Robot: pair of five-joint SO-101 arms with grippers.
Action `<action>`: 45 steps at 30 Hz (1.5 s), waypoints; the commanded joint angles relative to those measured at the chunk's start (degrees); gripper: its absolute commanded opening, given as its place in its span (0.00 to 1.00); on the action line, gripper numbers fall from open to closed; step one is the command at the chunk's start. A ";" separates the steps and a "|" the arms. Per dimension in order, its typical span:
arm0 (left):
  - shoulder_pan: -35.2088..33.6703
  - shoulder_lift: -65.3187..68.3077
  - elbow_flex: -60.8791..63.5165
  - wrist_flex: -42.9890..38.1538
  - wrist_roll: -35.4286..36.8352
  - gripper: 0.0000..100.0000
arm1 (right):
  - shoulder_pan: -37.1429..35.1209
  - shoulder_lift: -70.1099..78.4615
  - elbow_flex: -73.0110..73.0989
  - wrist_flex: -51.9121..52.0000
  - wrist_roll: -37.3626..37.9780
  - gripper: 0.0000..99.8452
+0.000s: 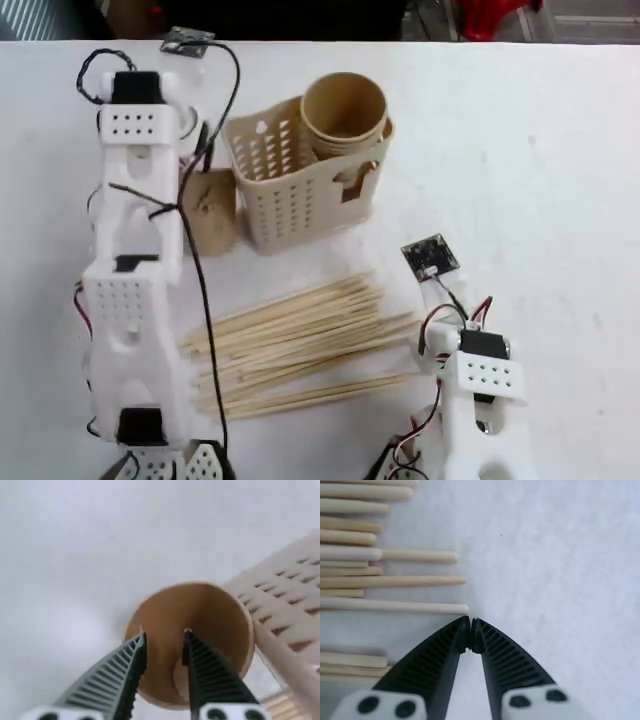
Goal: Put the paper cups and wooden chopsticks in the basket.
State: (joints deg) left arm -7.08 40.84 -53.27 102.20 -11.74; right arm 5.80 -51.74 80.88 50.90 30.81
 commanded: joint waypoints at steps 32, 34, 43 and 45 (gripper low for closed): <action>-4.18 -48.40 63.91 -22.77 -13.63 0.21 | -0.31 -0.13 -0.26 -0.75 0.35 0.02; -4.09 -48.31 66.99 -25.49 -13.63 0.21 | -0.31 -0.13 -0.26 -0.75 0.35 0.02; -4.09 -48.66 74.81 -34.81 -13.45 0.07 | -0.31 -0.13 -0.26 -0.75 0.35 0.02; -4.09 -48.84 74.73 -34.64 -13.54 0.02 | -0.31 -0.13 -0.26 -0.75 0.35 0.02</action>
State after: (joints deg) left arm -10.59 -5.14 21.71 68.62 -24.75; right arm 5.89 -51.74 80.88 50.90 30.81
